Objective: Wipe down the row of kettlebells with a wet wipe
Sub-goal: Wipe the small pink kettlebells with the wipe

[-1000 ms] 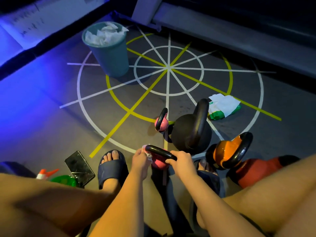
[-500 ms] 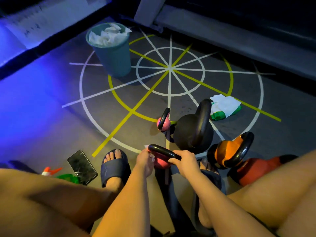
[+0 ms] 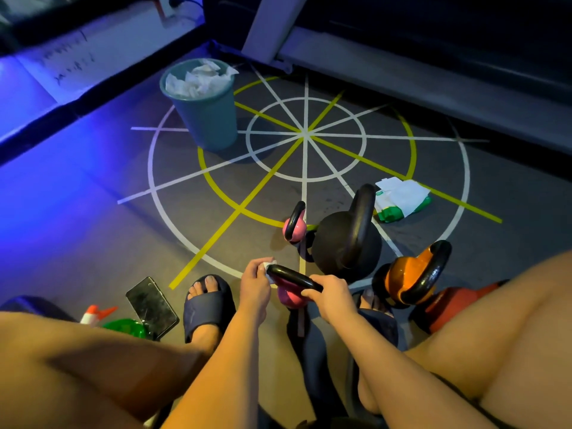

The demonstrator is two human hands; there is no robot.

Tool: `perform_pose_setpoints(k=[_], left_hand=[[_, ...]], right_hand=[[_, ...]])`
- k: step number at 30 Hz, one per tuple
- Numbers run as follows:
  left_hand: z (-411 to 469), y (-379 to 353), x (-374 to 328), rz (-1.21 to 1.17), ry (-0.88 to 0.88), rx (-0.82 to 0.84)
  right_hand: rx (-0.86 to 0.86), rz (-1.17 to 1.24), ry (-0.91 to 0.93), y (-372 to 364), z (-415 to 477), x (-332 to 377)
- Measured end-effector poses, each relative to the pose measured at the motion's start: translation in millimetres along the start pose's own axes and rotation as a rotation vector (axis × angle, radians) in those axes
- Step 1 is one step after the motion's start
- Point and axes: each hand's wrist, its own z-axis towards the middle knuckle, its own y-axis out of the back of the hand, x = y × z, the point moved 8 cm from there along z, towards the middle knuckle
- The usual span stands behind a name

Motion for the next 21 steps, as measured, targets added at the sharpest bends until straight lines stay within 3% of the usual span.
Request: perform_pose_setpoints(k=[6, 9, 11, 15, 21], left_hand=[[8.6, -12.5, 24.2, -0.096, 0.347, 0.079], [9.4, -13.8, 17.2, -0.072, 0.355, 0.036], [8.2, -7.0, 9.9, -0.042, 0.295, -0.013], [-5.8, -8.2, -15.6, 0.28, 0.017, -0.026], [-36.6, -43.0, -55.4, 0.688, -0.401, 0.167]], right_hand=[[0.008, -0.008, -0.013, -1.2, -3.2, 1.0], [0.001, 0.016, -0.016, 1.9, -2.0, -1.6], [0.0, 0.023, -0.015, 5.7, -3.4, -2.0], [-0.013, 0.019, -0.02, 9.2, -7.2, -5.1], [-0.056, -0.057, -0.029, 5.1, -10.3, -1.5]])
